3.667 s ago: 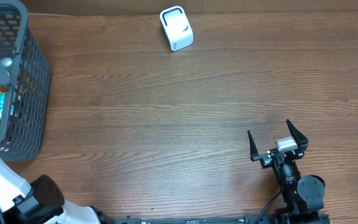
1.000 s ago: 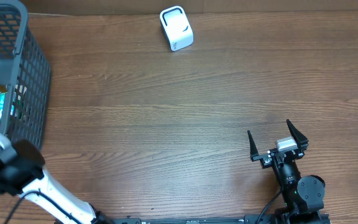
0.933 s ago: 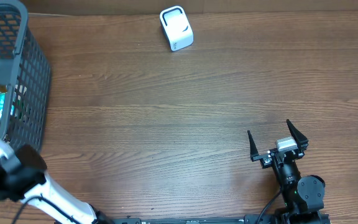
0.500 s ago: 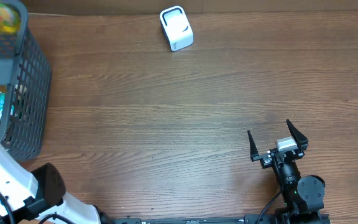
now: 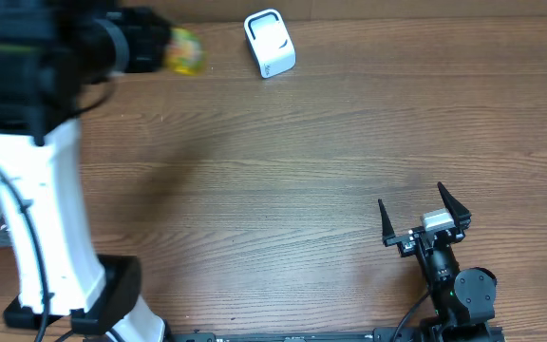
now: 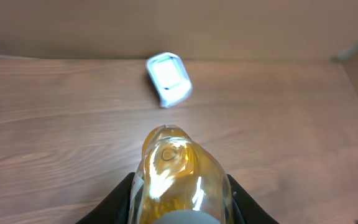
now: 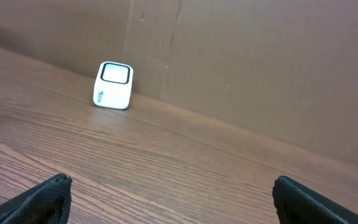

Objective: Scan the item barcode
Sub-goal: 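Carry the yellow bottle toward the white scanner with the left gripper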

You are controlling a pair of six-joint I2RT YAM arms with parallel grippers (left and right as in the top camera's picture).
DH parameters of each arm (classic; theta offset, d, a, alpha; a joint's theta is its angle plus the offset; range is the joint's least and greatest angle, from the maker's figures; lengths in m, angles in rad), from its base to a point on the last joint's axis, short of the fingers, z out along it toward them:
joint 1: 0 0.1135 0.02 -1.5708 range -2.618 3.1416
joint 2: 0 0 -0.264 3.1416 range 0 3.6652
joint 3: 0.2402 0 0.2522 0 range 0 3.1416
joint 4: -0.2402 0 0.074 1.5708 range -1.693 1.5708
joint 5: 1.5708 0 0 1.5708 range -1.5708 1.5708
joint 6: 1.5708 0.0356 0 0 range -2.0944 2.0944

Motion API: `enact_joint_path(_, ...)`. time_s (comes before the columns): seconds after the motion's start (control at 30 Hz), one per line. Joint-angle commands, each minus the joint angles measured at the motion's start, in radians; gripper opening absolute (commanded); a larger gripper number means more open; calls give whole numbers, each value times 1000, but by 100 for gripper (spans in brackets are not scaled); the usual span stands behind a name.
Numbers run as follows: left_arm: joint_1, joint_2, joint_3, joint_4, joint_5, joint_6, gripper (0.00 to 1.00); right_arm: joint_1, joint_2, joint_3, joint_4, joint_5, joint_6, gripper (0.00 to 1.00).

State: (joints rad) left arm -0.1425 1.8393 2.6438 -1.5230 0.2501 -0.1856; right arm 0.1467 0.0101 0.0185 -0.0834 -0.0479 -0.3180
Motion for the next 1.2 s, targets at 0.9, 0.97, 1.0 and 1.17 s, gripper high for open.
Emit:
enact_joint_path(0.9, -620, 558, 0, 282, -527, -484, 9, 4, -7, -11, 3, 2, 4, 100)
enact_joint_path(0.97, -620, 573, 0, 282, -500, -484, 10, 4, -7, -11, 3, 2, 4, 100)
enact_joint_path(1.0, -620, 579, 0, 280, -486, -484, 10, 4, -7, -11, 3, 2, 4, 100)
enact_joint_path(1.17, -621, 621, 0, 279, -410, -484, 10, 4, -7, -11, 3, 2, 4, 100)
